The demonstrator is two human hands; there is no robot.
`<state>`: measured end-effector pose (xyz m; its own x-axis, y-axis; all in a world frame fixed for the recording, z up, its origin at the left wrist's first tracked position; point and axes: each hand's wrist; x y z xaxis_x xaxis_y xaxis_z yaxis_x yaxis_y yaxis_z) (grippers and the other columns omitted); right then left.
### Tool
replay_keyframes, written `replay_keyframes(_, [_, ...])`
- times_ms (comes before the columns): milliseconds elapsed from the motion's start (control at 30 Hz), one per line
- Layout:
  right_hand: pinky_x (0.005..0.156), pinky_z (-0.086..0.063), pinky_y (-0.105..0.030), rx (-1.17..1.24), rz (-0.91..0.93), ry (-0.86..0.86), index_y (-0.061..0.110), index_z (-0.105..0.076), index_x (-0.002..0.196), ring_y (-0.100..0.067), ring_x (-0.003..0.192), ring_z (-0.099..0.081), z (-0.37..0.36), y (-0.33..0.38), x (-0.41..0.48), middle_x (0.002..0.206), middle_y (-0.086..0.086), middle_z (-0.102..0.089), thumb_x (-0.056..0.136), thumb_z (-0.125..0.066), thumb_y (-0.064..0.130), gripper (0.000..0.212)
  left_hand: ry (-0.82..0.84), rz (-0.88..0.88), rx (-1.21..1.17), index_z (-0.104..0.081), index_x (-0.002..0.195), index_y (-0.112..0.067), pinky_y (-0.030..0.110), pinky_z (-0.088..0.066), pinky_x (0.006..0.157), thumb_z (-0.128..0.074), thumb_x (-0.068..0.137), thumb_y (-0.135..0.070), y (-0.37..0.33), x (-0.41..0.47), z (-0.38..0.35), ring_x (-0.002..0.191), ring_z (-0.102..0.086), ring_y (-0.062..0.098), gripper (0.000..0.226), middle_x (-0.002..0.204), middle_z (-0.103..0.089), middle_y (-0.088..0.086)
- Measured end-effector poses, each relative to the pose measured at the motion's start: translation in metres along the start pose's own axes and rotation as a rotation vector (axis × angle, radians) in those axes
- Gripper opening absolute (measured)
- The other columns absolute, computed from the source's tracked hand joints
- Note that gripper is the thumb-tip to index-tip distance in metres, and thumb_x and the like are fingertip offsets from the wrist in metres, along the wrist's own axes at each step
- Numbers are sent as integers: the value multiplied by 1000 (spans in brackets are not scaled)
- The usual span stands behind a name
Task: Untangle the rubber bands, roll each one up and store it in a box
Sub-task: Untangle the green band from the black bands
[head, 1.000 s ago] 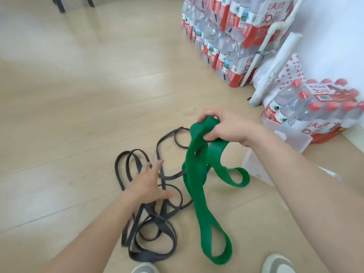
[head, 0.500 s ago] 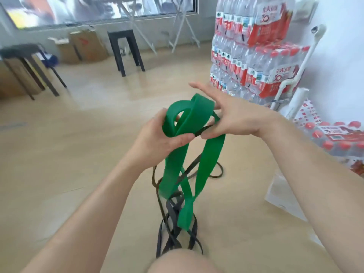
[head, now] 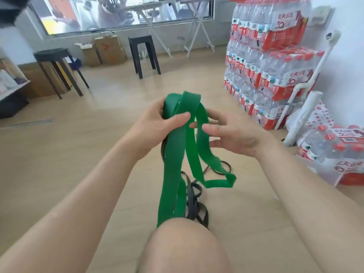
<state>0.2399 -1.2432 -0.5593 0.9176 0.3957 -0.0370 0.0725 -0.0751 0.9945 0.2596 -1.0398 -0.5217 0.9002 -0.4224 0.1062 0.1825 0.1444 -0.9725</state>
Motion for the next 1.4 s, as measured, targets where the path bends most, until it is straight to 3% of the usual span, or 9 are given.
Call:
replay_keyframes(133, [91,-53,-27,-202,76,-11,34,-30,144,-5,110,-63,-27,-3,10,126,5,-62,78,-77,10,85,62,-20,-171,-56,104,-7,37,-57,71,-62,90,-9,-21,8,-22,76,-63,22,16,86,-60,8])
replay_keyframes(267, [51,-46,-21,-423,170,-432,16,-61,110,-8,70,-63,-32,18,11,89,-2,-68,82,-72,6,32,90,-232,400,-64,104,-14,40,-56,83,-73,81,-28,-35,19,-24,87,-68,16,28,94,-71,0])
replay_keyframes(433, [41,-38,-21,-488,247,-404,22,-65,91,0,46,-52,-20,45,8,65,7,-61,88,-65,6,17,-411,-388,522,-53,108,-28,36,-52,84,-78,57,-56,-9,8,-15,99,-56,10,63,110,-58,-7])
replay_keyframes(567, [47,-46,-24,-286,263,-287,19,-68,100,-15,69,-64,-34,59,24,93,-17,-71,88,-68,7,18,-81,-129,-10,-44,127,-17,29,-52,85,-85,66,-15,13,10,-18,108,-62,8,74,118,-63,-2])
replay_keyframes(767, [105,-43,-35,-386,121,-165,35,-32,146,-10,127,-47,-45,19,50,145,6,-43,73,-82,37,88,-464,-232,-121,-57,106,-11,25,-54,73,-73,76,4,-11,15,31,85,-67,9,38,93,-70,-4])
replay_keyframes(833, [107,-41,-35,-522,-52,54,36,-33,143,-7,124,-50,-59,-28,55,137,13,-52,74,-82,38,84,-562,-275,-196,-59,101,-11,27,-55,73,-75,75,4,-18,14,44,83,-68,12,34,89,-71,-3])
replay_keyframes(1067, [79,-47,-26,-630,-311,-112,21,-49,124,-16,90,-62,-83,-139,63,107,-1,-65,78,-78,27,55,-944,-265,-294,-57,111,-9,37,-57,83,-81,69,-3,5,2,95,92,-69,17,49,103,-71,2])
replay_keyframes(1200, [53,-54,-29,-221,-398,-257,2,-56,111,-17,51,-63,-87,-156,78,75,-14,-71,79,-74,5,37,-1015,-127,29,-54,110,-23,23,-54,85,-78,73,-5,64,-27,129,93,-66,1,48,106,-67,-11])
replay_keyframes(1400, [50,-57,-29,322,-568,-320,-4,-52,123,-31,68,-68,-100,-171,92,88,-28,-67,95,-50,-6,29,-1104,353,140,-49,124,-16,28,-48,84,-71,83,-15,199,-75,177,96,-60,12,47,113,-61,-7])
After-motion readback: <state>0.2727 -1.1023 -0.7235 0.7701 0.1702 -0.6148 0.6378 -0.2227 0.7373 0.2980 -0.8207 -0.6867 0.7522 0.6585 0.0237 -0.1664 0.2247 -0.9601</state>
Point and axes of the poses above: each hand's wrist, its own x-axis towards the middle knuckle, its own z-axis out of the back of the hand, y = z × x
